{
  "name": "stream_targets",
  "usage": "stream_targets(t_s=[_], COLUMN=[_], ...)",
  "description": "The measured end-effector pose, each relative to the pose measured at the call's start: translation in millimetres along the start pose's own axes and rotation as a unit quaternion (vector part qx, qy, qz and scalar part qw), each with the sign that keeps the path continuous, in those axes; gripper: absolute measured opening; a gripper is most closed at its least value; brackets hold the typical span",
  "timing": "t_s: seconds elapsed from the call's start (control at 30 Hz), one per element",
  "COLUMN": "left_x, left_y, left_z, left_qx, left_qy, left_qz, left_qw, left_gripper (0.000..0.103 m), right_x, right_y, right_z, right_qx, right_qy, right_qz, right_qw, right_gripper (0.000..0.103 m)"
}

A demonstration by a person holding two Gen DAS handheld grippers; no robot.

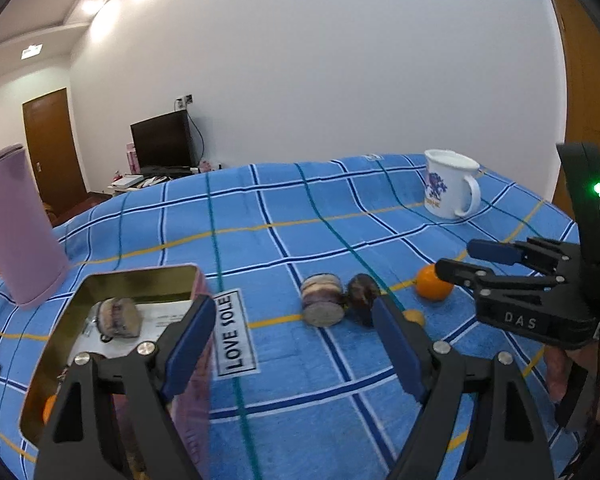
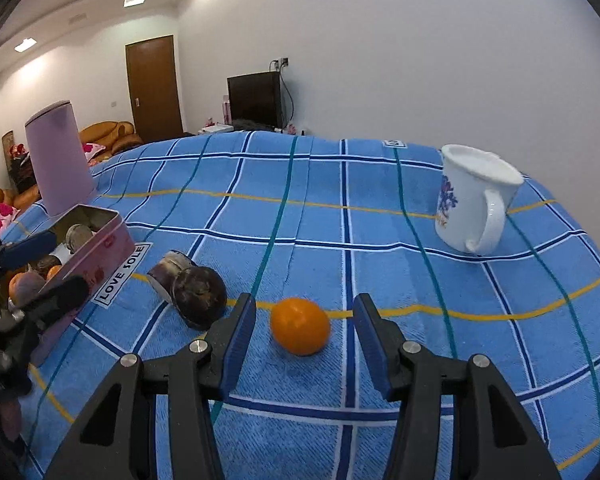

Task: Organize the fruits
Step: 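Move the left tool to the small yellow fruit while the right tool reaches an orange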

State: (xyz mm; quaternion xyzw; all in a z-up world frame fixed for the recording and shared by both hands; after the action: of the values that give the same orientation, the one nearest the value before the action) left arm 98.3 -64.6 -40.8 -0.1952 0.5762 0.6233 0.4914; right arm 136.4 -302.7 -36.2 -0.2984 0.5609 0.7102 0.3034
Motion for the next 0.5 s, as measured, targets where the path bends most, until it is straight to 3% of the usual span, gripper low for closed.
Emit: stream_targets(t_s=[0.2,0.27,0.3,0.5], left_x=[-2.4,-2.4,-2.4,-1.7], left_y=[-13.8,-17.8,-19.1,-27.8], left_z=[-6.0,-6.6,-6.9,-7.7], left_qx=[0.014,0.019,0.023,0.027], left_qy=[0.000,0.004,0.006,0.013], left_qz=[0.013,0.019,0.020,0.031], left_qw=[0.9998,0.9996,0.9995,0.9991], left_gripper=[0.083,0.083,0.083,0.083], right_x=[0.1,-1.0,-2.2,-2.4], right_y=[-24.3,-33.3,-35.4,-27.0], right_z=[1.9,0.0,-1.1,0.4], right_qx=[0.004,0.001,-0.001,-0.017], right_qy=[0.004,-0.003,-0.008,-0.007], right_qz=[0.050,0.069,0.071,0.055], right_qw=[0.999,0.998,0.997,0.998], right_gripper=[0.052,0.045,0.040,0.039])
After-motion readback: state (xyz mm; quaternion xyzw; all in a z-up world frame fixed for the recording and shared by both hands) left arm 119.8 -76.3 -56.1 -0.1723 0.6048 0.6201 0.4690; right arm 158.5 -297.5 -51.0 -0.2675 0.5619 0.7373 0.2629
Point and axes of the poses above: each gripper's, at about its wrist camera, not at the fingertips, and y roughly against the way its jaws point, z to its left, x to its underside, the point moved 1 cm from there along -y, roughly the way its jaws point, and after that the axes turned 15 degrees about -y, right-handed, at the moved point
